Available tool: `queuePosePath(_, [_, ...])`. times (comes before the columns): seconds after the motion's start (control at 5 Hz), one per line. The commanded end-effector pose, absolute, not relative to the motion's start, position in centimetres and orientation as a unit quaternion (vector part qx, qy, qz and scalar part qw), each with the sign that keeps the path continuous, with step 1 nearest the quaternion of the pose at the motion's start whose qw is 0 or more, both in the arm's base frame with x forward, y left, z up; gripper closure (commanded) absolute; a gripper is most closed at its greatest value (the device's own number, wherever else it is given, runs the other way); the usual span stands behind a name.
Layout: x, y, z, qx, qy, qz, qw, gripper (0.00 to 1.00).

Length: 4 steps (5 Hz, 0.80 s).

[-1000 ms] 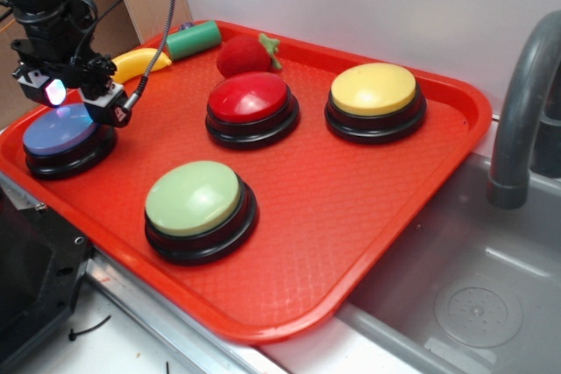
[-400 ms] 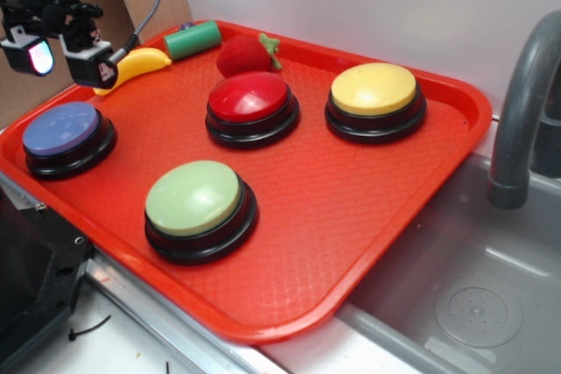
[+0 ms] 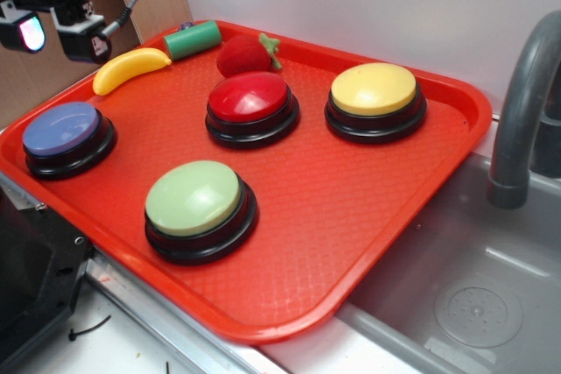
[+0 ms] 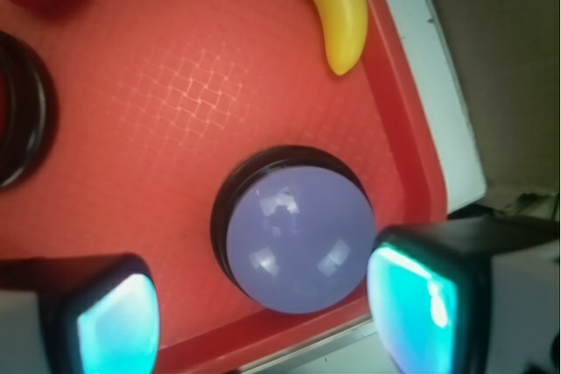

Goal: Push the purple button.

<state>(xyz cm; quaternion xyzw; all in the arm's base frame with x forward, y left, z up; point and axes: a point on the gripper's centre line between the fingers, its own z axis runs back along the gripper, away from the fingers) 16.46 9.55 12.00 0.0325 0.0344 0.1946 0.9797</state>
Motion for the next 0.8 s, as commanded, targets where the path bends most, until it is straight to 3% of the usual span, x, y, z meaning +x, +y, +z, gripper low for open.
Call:
queuePosePath(0.0, [16.8, 9.9, 15.2, 0.031, 0.002, 0.201, 0.979, 0.00])
queuePosePath(0.4, [17.1, 9.5, 17.4, 0.015, -0.018, 0.190, 0.982, 0.00])
queuePosePath(0.6, [17.3, 9.3, 19.0, 0.019, -0.046, 0.164, 0.985, 0.00])
